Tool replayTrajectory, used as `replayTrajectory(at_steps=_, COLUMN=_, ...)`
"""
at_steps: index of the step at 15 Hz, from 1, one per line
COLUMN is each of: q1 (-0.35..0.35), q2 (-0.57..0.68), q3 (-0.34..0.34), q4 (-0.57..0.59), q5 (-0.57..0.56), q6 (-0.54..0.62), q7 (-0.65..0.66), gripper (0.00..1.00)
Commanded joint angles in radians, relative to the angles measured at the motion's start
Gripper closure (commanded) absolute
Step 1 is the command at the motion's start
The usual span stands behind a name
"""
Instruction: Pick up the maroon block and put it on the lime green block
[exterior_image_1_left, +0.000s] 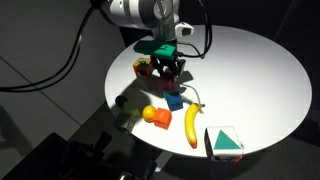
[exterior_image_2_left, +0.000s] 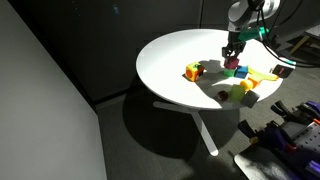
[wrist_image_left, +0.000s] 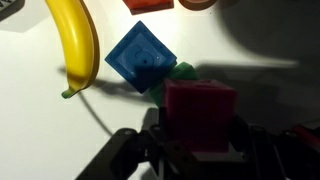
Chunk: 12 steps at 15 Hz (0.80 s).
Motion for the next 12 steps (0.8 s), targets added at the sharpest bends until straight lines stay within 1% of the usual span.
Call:
replayTrajectory(at_steps=1, q1=-0.025, q2=-0.001, q3=0.018, q4=-0.007, q5=0.014, q6=0.012, q7=-0.031, gripper=0.12)
replayTrajectory(at_steps=2, q1=-0.024, q2=-0.003, q3=0.017, q4=-0.01, q5=0.011, q6=0.009, q7=-0.029, gripper=0.05)
replayTrajectory(at_steps=3, q1=-0.022, q2=-0.006, q3=0.016, q4=-0.011, q5=0.009, q6=0.003, q7=-0.026, gripper=0.0)
replayTrajectory(at_steps=12, q1=-0.011, q2=-0.051, q3=0.009, q4=-0.034, q5=-0.003, q6=-0.032, q7=-0.005, gripper=0.0)
